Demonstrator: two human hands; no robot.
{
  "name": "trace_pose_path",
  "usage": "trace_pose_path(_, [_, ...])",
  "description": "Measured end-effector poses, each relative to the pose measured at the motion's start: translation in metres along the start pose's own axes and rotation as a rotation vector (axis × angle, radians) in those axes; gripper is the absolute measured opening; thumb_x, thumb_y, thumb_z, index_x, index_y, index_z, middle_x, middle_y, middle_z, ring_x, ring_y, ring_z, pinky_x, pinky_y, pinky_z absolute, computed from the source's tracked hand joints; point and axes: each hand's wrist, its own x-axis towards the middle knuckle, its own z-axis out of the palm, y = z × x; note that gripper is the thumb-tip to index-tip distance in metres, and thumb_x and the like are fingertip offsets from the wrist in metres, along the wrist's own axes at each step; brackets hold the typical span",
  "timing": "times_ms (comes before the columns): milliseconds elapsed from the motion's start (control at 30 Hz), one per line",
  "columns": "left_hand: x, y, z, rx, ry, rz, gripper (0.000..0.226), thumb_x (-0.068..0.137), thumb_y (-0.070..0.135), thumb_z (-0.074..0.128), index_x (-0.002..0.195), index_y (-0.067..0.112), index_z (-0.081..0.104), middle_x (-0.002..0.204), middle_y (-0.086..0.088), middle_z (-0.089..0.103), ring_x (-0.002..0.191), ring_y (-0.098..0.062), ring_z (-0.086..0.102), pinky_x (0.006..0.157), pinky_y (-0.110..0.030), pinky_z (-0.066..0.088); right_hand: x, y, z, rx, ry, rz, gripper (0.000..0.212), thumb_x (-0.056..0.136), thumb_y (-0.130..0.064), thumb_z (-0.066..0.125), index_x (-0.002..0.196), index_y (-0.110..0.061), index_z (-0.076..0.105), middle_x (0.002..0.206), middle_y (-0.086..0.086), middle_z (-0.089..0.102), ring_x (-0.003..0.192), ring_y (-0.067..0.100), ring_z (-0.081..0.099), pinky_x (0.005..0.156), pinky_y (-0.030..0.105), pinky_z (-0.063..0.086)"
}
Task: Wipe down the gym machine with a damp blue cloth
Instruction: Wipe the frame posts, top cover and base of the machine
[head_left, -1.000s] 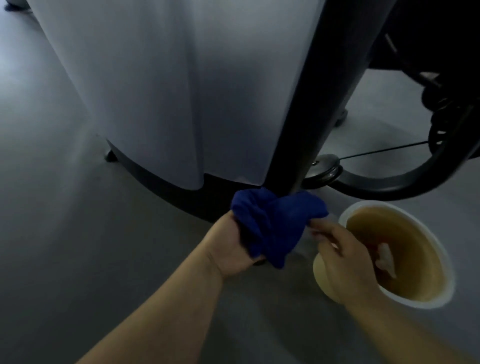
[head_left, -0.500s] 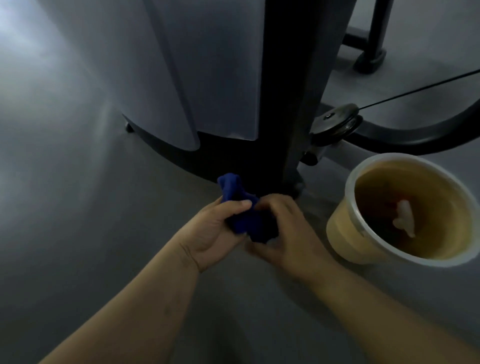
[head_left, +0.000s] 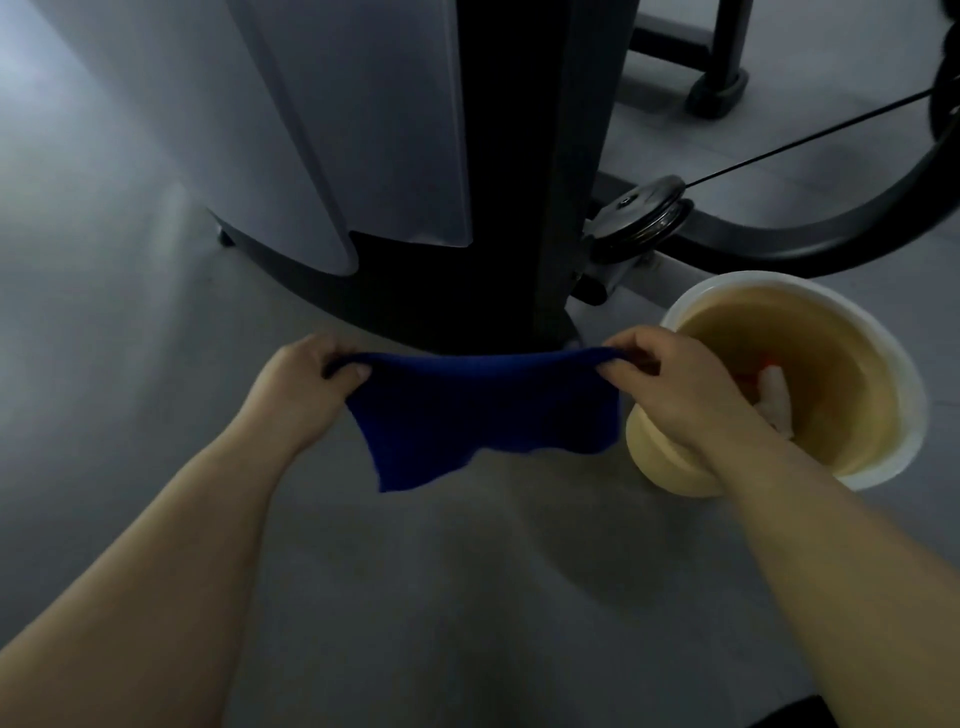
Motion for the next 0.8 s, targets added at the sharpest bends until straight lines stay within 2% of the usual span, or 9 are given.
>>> trace_pose_path(167, [0.0, 0.003, -0.015, -0.13, 0.088, 0.033, 0.002, 0.091, 0.027, 0.067, 0.091, 0.025, 0.067, 0.083, 0.001, 0.067, 0.074, -0.016, 0.061, 0.069, -0.031, 0.045, -0.009, -0.009, -0.009, -0.083, -0.047, 0.002, 0.021, 0.101, -0.027, 0.05, 0.116, -0.033, 0.063, 0.092, -0.015, 0.061, 0.092, 0.001, 0.055, 0.068, 0.005, 0.032])
trace_pose_path(233, [-0.001, 0.005, -0.019, -0.185, 0.124, 0.047, 0.007, 0.091, 0.03, 0.067, 0.084, 0.028, 0.066, 0.079, 0.004, 0.066, 0.07, -0.011, 0.059, 0.065, -0.025, 0.045, -0.014, -0.014, -0.011, -0.126, 0.0, -0.019, 0.02, 0.102, -0.025, 0.049, 0.114, -0.034, 0.062, 0.087, -0.02, 0.054, 0.083, -0.013, 0.049, 0.063, -0.011, 0.022])
trace_pose_path(267, [-0.002, 0.006, -0.02, -0.201, 0.144, 0.063, 0.011, 0.092, 0.03, 0.066, 0.081, 0.03, 0.064, 0.078, 0.006, 0.065, 0.069, -0.009, 0.058, 0.064, -0.024, 0.044, -0.015, -0.017, -0.012, -0.14, 0.035, -0.039, 0.019, 0.101, -0.023, 0.05, 0.112, -0.033, 0.062, 0.086, -0.021, 0.053, 0.079, -0.019, 0.047, 0.062, -0.012, 0.02])
trace_pose_path(400, [-0.004, 0.016, -0.022, -0.241, 0.226, 0.108, 0.022, 0.096, 0.034, 0.059, 0.074, 0.033, 0.059, 0.074, 0.01, 0.061, 0.065, -0.003, 0.053, 0.061, -0.023, 0.041, -0.014, -0.019, -0.012, 0.001, 0.146, -0.056, 0.014, 0.099, -0.022, 0.054, 0.102, -0.033, 0.062, 0.091, -0.018, 0.061, 0.087, -0.004, 0.055, 0.074, 0.012, 0.04])
trace_pose_path(533, [-0.007, 0.016, -0.015, -0.071, 0.239, 0.122, 0.037, 0.101, 0.038, 0.048, 0.074, 0.014, 0.057, 0.067, 0.004, 0.051, 0.06, -0.01, 0.045, 0.054, -0.026, 0.032, -0.015, -0.019, -0.015, 0.189, 0.186, -0.012, 0.012, 0.098, -0.025, 0.056, 0.094, -0.035, 0.061, 0.096, -0.012, 0.066, 0.094, 0.003, 0.06, 0.089, 0.027, 0.049])
trace_pose_path(600, [-0.008, 0.016, -0.014, -0.026, 0.268, 0.173, 0.036, 0.102, 0.034, 0.046, 0.074, 0.013, 0.055, 0.073, 0.006, 0.049, 0.069, -0.012, 0.047, 0.059, -0.023, 0.029, -0.016, -0.02, -0.019, 0.231, 0.206, -0.007, 0.012, 0.099, -0.029, 0.054, 0.093, -0.034, 0.063, 0.093, -0.012, 0.067, 0.095, 0.005, 0.062, 0.092, 0.029, 0.048])
trace_pose_path(700, [-0.013, 0.021, -0.019, -0.171, 0.256, 0.151, 0.031, 0.1, 0.034, 0.05, 0.074, 0.02, 0.061, 0.073, 0.011, 0.056, 0.063, 0.009, 0.054, 0.056, -0.004, 0.035, -0.019, -0.024, -0.02, 0.276, 0.205, -0.009, 0.016, 0.1, -0.03, 0.052, 0.092, -0.035, 0.064, 0.088, -0.014, 0.068, 0.092, 0.001, 0.062, 0.088, 0.025, 0.046])
trace_pose_path(767, [-0.016, 0.018, -0.017, -0.176, 0.169, 0.1, 0.027, 0.097, 0.037, 0.055, 0.077, 0.024, 0.067, 0.07, 0.009, 0.062, 0.06, 0.006, 0.058, 0.058, -0.006, 0.043, -0.019, -0.026, -0.018, 0.234, 0.196, -0.011, 0.015, 0.1, -0.029, 0.053, 0.094, -0.033, 0.065, 0.087, -0.012, 0.067, 0.084, -0.007, 0.061, 0.079, 0.019, 0.043])
trace_pose_path(800, [-0.015, 0.014, -0.015, -0.156, 0.118, 0.068, 0.026, 0.097, 0.038, 0.056, 0.08, 0.022, 0.069, 0.072, 0.004, 0.067, 0.064, 0.0, 0.063, 0.065, -0.016, 0.052, -0.018, -0.026, -0.015, 0.239, 0.185, -0.005, 0.013, 0.099, -0.029, 0.053, 0.096, -0.03, 0.066, 0.09, -0.009, 0.068, 0.085, -0.005, 0.062, 0.076, 0.018, 0.044])
